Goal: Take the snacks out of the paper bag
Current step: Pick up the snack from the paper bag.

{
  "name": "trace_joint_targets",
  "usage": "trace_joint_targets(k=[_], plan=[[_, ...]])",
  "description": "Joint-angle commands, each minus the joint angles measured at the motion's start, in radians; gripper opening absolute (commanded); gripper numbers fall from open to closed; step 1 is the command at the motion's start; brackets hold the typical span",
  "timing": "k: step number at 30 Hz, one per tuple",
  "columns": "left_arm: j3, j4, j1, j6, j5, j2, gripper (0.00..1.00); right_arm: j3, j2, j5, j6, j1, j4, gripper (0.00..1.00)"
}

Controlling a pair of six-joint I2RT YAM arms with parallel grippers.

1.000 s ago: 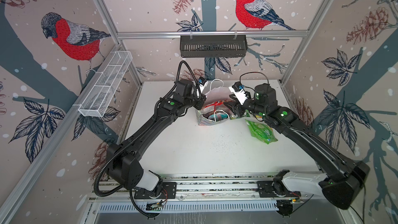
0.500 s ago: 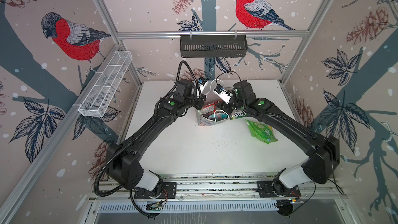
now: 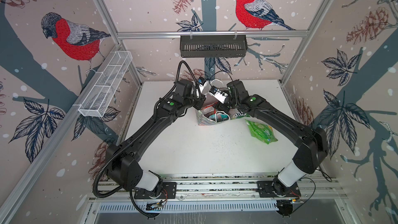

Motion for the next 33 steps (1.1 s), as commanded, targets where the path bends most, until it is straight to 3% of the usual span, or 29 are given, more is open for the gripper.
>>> trace_joint_targets(k=[1, 20, 29, 33], plan=[[-0.003, 0.043, -0.002, 0.012, 0.003, -0.012, 0.00, 0.014, 0.015, 0.004, -0.020, 0.002, -0.016, 0.68], [-0.015, 0.056, -0.003, 0.015, -0.015, -0.022, 0.00, 0.122, 0.112, 0.050, -0.045, 0.003, -0.152, 0.64], [-0.015, 0.057, -0.002, 0.015, -0.020, -0.022, 0.00, 0.128, 0.117, 0.051, -0.040, 0.002, -0.172, 0.53], [-0.014, 0.056, -0.003, 0.015, -0.021, -0.019, 0.00, 0.128, 0.119, 0.047, -0.034, 0.002, -0.164, 0.42]])
